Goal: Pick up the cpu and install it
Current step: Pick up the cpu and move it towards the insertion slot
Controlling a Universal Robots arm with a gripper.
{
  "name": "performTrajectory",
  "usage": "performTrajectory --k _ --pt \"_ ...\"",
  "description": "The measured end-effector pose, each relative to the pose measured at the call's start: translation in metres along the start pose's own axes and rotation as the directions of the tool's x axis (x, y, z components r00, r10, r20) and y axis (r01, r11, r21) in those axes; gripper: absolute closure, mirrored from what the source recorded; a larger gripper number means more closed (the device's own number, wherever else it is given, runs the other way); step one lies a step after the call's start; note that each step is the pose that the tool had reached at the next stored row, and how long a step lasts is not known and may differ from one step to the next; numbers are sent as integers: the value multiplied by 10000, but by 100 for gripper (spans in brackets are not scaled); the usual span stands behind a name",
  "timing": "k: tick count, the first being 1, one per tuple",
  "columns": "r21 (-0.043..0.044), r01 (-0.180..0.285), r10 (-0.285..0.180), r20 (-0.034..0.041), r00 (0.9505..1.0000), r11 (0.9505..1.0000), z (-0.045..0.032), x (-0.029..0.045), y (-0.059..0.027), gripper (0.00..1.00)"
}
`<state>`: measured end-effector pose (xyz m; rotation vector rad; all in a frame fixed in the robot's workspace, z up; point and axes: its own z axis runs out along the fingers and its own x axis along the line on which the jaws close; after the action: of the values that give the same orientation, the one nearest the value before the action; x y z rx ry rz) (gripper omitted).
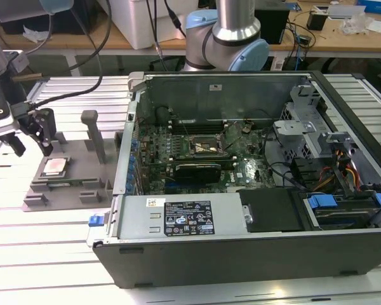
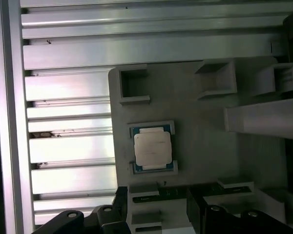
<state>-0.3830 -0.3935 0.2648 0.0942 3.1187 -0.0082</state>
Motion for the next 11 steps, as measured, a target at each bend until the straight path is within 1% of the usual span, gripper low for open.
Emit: performTrajectory --k 3,5,7,10,11 --pt "3 27 -27 0 10000 10000 62 1 10 40" --pt "30 80 -80 3 10000 10000 123 4 27 40" --pt "36 186 -186 3 9998 9998 165 7 82 40" --pt "30 430 -430 4 9991 9991 202 11 149 40" --pt "27 527 -527 6 9986 9986 206 12 158 40"
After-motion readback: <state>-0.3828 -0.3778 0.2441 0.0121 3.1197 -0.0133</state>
